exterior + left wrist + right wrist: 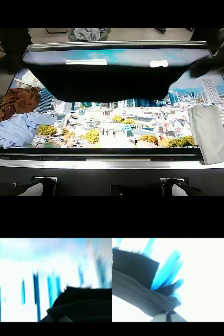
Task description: Fold the shirts.
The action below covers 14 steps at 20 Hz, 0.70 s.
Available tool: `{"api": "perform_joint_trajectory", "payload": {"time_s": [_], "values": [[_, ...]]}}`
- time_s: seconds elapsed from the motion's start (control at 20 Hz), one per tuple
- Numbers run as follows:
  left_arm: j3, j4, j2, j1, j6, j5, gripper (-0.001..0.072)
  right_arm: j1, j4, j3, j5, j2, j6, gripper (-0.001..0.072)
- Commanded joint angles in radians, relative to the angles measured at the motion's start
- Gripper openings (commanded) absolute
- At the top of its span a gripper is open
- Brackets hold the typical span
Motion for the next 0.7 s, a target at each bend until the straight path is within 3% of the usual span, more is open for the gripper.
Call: {"api": "perform_joint_trajectory", "payload": {"time_s": [0.0, 0.15, 0.3, 0.5, 0.65], "values": [[0.164, 0.006, 0.266, 0.002, -0.056, 0.147, 0.0030, 0.000, -0.265, 0.220, -0.151, 0.296, -0.015, 0.0033], [0.163, 0.006, 0.426, 0.002, -0.098, 0.154, 0.0030, 0.000, -0.274, 0.220, -0.175, 0.465, -0.006, 0.0033], [0.163, 0.013, 0.496, 0.002, -0.100, 0.155, 0.0030, 0.000, -0.296, 0.220, -0.157, 0.519, -0.008, 0.0033], [0.163, 0.067, 0.502, 0.002, -0.093, 0.148, 0.0031, 0.000, -0.304, 0.232, -0.129, 0.520, 0.011, 0.0033], [0.161, 0.100, 0.462, 0.002, -0.077, 0.065, 0.0031, 0.000, -0.319, 0.232, -0.010, 0.495, 0.011, 0.0033]]}}
